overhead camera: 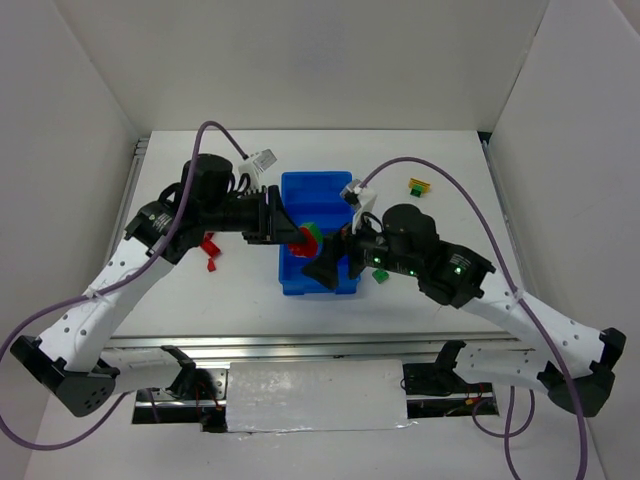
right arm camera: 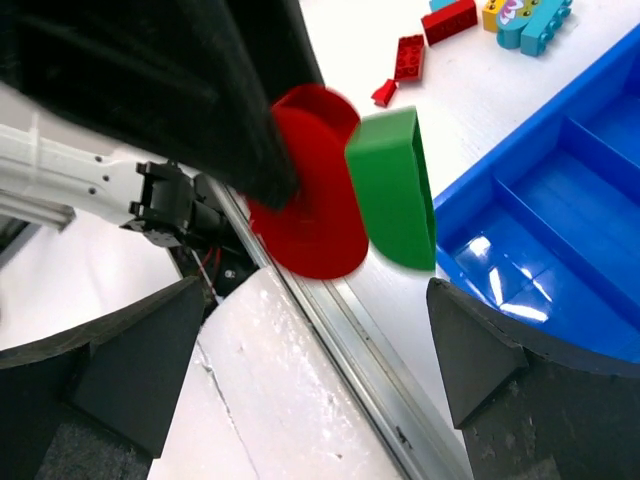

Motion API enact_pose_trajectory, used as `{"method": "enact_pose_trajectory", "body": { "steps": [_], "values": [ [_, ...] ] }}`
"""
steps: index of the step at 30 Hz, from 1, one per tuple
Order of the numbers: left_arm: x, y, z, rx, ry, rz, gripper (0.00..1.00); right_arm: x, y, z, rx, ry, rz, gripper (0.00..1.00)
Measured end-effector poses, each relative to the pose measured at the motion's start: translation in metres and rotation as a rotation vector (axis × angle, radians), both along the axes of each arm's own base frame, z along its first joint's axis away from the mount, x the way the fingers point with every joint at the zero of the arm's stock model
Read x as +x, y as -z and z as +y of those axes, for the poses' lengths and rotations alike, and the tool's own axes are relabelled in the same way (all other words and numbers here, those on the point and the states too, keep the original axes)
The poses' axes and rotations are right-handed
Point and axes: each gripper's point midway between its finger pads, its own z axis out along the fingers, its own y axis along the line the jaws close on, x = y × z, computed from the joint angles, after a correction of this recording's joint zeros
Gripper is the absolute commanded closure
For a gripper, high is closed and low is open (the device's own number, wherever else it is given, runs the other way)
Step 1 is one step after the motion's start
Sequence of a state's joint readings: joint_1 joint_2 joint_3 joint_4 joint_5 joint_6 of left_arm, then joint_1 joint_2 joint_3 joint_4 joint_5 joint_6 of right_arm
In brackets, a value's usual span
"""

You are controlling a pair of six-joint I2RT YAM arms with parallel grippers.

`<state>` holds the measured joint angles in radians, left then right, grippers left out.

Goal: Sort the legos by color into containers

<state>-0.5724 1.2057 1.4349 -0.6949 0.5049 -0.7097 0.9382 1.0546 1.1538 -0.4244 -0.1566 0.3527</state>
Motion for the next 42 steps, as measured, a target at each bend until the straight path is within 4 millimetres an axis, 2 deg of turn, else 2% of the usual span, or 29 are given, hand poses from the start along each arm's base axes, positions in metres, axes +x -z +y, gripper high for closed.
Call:
{"method": "enact_pose_trajectory", "body": {
  "steps": [5,9,16,19,22,23,30,37,42],
  "values": [
    [0.002,0.000,0.002,0.015,0.016,-0.055,1.00,-0.013,-0.014,-0.027,0.067,0.048,-0.026,0.01],
    [-0.005,-0.005,0.005,0.006,0.053,-0.125,1.00,-0.023,-0.027,-0.048,0.112,0.080,-0.047,0.00],
    [-0.029,-0.009,0.004,-0.061,0.186,-0.230,1.00,-0.030,-0.034,-0.065,0.123,0.119,-0.028,0.00],
    [-0.040,-0.011,0.003,-0.092,0.243,-0.246,1.00,-0.031,-0.048,-0.067,0.142,0.124,-0.014,0.00],
    [-0.052,-0.016,0.001,-0.127,0.318,-0.261,1.00,-0.036,-0.062,-0.064,0.176,0.089,0.005,0.00],
    [-0.056,-0.018,0.001,-0.136,0.344,-0.268,1.00,-0.043,-0.066,-0.061,0.194,0.036,0.020,0.00],
    [-0.083,-0.026,0.003,-0.202,0.482,-0.291,1.00,-0.059,-0.091,-0.050,0.314,-0.178,0.065,0.04],
    [-0.106,-0.034,0.009,-0.266,0.538,-0.316,1.00,-0.063,-0.084,-0.028,0.330,-0.333,0.130,0.08],
    [-0.110,-0.041,0.010,-0.304,0.548,-0.336,1.00,-0.066,-0.070,-0.009,0.318,-0.416,0.195,0.10]
  ]
}}
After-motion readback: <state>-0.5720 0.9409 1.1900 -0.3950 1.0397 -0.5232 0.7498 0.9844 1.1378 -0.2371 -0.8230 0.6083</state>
